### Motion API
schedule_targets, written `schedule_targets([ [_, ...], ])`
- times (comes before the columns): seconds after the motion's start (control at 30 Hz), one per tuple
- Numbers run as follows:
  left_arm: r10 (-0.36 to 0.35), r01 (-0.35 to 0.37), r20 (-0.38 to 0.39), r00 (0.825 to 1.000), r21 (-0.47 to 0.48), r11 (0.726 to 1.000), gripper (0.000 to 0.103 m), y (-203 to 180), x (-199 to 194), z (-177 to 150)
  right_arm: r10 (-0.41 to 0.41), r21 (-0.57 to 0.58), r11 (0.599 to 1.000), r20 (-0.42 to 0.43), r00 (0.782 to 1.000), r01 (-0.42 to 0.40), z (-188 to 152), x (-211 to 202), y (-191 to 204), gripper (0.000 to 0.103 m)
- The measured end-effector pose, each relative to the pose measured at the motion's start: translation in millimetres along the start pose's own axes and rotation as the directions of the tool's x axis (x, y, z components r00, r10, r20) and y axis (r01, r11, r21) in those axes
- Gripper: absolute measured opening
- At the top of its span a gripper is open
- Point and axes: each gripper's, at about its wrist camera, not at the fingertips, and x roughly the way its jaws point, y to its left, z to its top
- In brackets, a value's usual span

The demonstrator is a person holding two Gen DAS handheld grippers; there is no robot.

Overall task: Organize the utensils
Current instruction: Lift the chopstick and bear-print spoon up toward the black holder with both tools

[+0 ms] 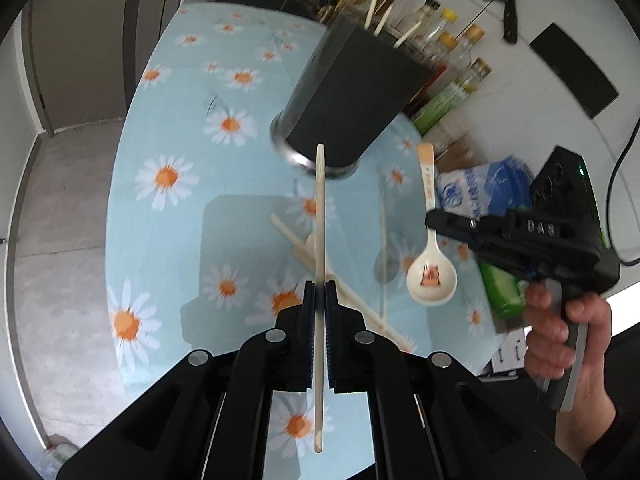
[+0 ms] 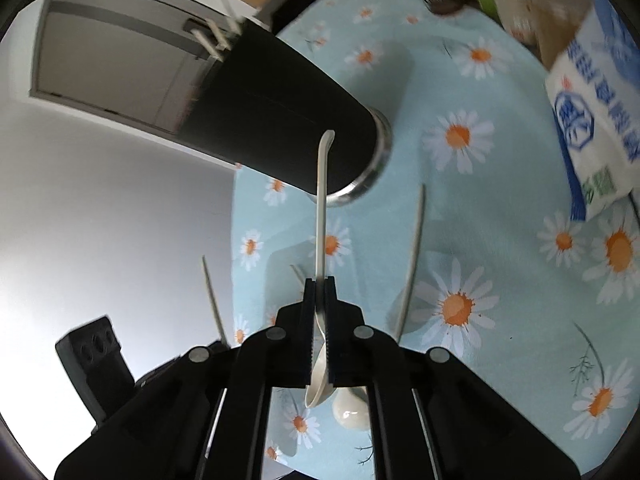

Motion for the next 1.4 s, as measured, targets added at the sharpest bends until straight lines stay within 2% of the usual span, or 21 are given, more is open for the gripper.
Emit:
schedule_targets([
  [0.27, -0.05, 0.049, 0.111, 0.993, 0.007, 0.999, 0.004, -16, -17, 28, 0.018, -0.175, 0.985, 0.076, 0.997, -0.004, 10, -25, 40, 0.005],
  [0.43, -0.07, 0.069, 0.198, 0.978, 0.016, 0.998, 0.004, -26, -33, 49, 0.053, -0.269, 0.963, 0.12, 0.991, -0.019, 24, -42, 59, 0.005],
  [0.53, -0.078, 0.071, 0.263, 0.962, 0.036, 0.997, 0.004, -33, -46, 64, 0.071, -0.314, 0.949, 0.144, 0.987, -0.022, 35, -47, 70, 0.005],
  [0.63, -0.09, 0.076, 0.338, 0.937, 0.054, 0.996, 0.004, -40, -58, 81, 0.095, -0.361, 0.932, 0.176, 0.98, -0.025, 47, -51, 81, 0.005],
  [0.77, -0.104, 0.075, 0.438, 0.893, 0.085, 0.994, 0.004, -50, -71, 105, 0.123, -0.408, 0.913, 0.224, 0.967, -0.022, 64, -56, 93, 0.005],
  [1.03, -0.104, 0.04, 0.582, 0.807, 0.121, 0.992, 0.004, -63, -82, 144, 0.195, -0.475, 0.88, 0.345, 0.918, -0.008, 95, -65, 110, 0.005],
  [1.23, -0.112, 0.016, 0.642, 0.759, 0.153, 0.988, 0.004, -72, -77, 166, 0.235, -0.508, 0.861, 0.416, 0.879, 0.01, 116, -63, 117, 0.005],
  [1.4, -0.109, -0.017, 0.672, 0.733, 0.179, 0.984, 0.004, -76, -67, 178, 0.238, -0.509, 0.86, 0.448, 0.862, 0.027, 127, -55, 115, 0.005],
])
